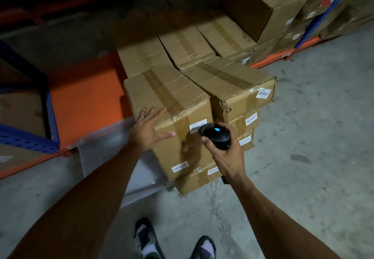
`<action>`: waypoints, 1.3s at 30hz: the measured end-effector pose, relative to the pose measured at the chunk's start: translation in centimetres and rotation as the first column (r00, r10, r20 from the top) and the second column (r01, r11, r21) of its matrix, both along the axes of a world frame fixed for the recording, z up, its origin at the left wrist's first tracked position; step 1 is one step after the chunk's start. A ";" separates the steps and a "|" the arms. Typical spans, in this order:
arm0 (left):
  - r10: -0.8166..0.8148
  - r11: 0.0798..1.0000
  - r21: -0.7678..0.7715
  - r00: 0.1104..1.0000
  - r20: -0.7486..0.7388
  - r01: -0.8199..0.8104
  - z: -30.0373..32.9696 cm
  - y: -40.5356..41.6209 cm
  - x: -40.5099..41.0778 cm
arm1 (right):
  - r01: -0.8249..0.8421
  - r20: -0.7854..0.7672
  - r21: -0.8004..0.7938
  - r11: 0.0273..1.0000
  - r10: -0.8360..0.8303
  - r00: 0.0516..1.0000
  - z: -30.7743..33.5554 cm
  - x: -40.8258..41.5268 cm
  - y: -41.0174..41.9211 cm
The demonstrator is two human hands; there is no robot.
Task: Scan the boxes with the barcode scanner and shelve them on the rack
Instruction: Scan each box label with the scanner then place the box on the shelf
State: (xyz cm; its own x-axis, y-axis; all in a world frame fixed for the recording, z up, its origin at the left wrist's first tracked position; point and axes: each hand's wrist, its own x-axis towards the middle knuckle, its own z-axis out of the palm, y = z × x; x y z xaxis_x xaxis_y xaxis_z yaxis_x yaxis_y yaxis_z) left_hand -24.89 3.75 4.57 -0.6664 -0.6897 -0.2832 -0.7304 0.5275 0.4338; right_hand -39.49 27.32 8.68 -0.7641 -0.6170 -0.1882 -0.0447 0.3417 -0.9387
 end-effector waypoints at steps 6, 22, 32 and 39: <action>0.019 1.000 -0.003 0.997 -0.075 -0.019 -0.5 -0.8 1.4 | 0.016 -0.016 0.001 1.000 -0.016 1.000 -0.5 1.0 -0.5; -0.121 0.987 0.080 0.971 -0.205 0.140 -5.8 -8.5 15.5 | -0.039 -0.034 0.329 0.944 0.053 0.998 -7.7 0.5 -4.5; -0.149 0.981 0.083 0.958 -0.245 0.174 -7.0 -8.4 15.7 | -0.074 -0.246 0.704 0.707 0.340 0.908 -10.5 0.2 -11.6; -0.208 0.976 0.023 0.956 -0.208 0.217 -8.2 -8.8 16.0 | -0.064 -0.235 0.713 0.699 0.323 0.917 -10.1 1.2 -11.3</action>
